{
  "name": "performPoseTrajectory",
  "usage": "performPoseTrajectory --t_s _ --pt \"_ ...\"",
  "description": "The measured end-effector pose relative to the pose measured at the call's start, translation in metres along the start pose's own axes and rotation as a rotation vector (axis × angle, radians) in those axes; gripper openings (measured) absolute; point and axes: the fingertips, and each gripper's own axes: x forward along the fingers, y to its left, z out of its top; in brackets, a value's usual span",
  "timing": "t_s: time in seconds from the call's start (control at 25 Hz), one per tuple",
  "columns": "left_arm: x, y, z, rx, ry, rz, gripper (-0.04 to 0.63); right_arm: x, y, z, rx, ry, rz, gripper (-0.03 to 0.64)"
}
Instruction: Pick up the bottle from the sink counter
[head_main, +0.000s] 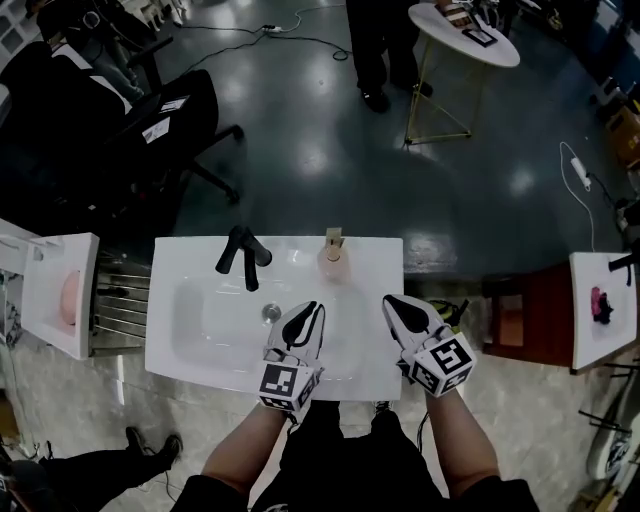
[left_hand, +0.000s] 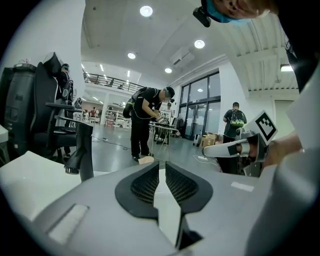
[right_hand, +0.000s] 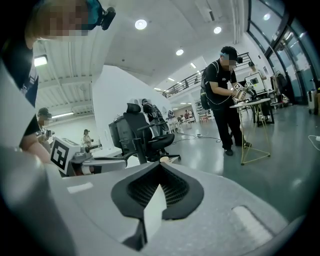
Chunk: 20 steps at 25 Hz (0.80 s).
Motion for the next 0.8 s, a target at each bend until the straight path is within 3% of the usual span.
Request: performPoseTrajectory --t_s 0.8 --pt "0.087 0.026 -0.012 0.133 -0.03 -0.094 0.164 0.018 -0.035 -0.031 0.069 0.005 -0.107 0.0"
